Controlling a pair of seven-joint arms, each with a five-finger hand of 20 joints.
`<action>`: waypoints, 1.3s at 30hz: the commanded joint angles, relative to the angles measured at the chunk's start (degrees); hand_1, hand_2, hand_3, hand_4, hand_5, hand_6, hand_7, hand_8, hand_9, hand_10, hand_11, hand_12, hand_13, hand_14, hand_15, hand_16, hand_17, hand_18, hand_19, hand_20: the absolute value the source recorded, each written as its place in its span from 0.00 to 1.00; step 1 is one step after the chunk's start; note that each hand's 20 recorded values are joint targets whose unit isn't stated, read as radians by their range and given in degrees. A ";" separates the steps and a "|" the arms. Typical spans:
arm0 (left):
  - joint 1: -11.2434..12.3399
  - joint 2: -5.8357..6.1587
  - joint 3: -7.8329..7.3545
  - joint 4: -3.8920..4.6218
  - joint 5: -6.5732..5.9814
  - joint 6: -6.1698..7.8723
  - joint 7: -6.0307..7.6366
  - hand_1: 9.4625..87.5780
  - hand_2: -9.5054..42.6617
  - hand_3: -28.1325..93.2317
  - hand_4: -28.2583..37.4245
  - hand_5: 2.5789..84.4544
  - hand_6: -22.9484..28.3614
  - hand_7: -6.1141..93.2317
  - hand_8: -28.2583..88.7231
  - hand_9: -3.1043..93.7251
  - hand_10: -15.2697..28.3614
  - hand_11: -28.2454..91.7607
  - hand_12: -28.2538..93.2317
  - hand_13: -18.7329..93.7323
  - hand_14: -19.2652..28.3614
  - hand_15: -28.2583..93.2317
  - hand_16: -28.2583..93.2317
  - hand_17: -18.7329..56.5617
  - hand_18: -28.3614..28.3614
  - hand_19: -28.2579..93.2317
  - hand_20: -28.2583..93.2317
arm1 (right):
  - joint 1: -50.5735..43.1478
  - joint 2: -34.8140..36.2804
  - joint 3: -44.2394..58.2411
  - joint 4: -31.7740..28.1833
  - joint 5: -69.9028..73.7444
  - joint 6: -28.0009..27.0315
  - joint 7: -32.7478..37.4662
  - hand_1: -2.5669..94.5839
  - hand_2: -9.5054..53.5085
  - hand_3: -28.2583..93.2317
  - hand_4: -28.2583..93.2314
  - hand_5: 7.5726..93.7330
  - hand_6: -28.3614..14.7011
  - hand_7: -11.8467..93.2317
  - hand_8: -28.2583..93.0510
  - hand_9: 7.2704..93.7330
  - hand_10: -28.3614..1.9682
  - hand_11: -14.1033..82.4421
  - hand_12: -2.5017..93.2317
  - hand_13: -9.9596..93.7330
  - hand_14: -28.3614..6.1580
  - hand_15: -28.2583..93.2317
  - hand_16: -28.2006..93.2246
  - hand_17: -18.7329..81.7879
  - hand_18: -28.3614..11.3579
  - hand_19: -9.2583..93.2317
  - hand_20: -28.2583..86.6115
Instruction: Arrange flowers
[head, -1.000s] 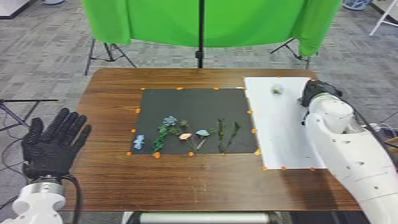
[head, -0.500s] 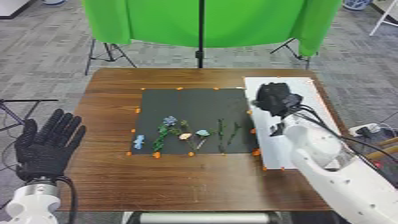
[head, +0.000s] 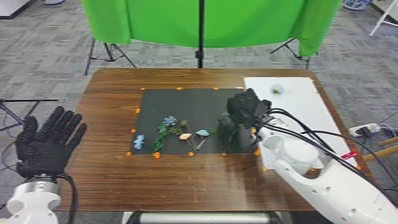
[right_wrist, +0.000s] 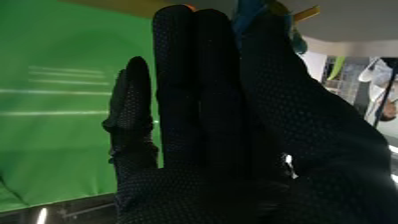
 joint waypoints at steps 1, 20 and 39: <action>1.49 -0.25 -0.42 -0.13 -0.36 0.92 -0.15 0.24 0.44 0.79 0.00 0.59 0.63 0.16 0.17 0.50 0.68 0.39 0.33 0.51 0.70 0.48 0.20 0.20 0.75 0.53 0.35 | -2.40 1.88 0.48 -3.16 -0.86 -5.07 0.74 0.64 0.03 0.76 0.00 0.78 0.69 0.25 0.22 0.82 0.59 0.23 0.28 0.75 0.63 0.43 0.53 0.47 0.24 0.81 0.60; 1.59 -0.50 -0.23 -0.54 -1.13 2.04 0.90 0.24 0.44 0.79 0.00 0.58 0.64 0.17 0.17 0.50 0.68 0.40 0.33 0.51 0.70 0.49 0.19 0.20 0.75 0.53 0.35 | -0.54 -1.85 7.09 0.77 8.53 2.58 14.51 0.49 0.00 0.88 0.00 0.46 0.58 0.21 0.14 0.51 0.42 0.24 0.16 0.61 0.47 0.50 0.37 0.45 0.19 0.81 0.53; -1.98 0.78 2.55 0.07 -0.92 2.89 -0.26 0.24 0.45 0.79 0.00 0.59 0.64 0.18 0.16 0.50 0.68 0.40 0.33 0.51 0.70 0.50 0.19 0.20 0.75 0.53 0.35 | 17.43 -15.59 13.57 31.10 -1.28 -19.38 13.34 0.46 0.00 0.87 0.00 0.28 0.65 0.22 0.14 0.23 0.51 0.19 0.14 0.30 0.38 0.32 0.37 0.27 0.32 0.59 0.40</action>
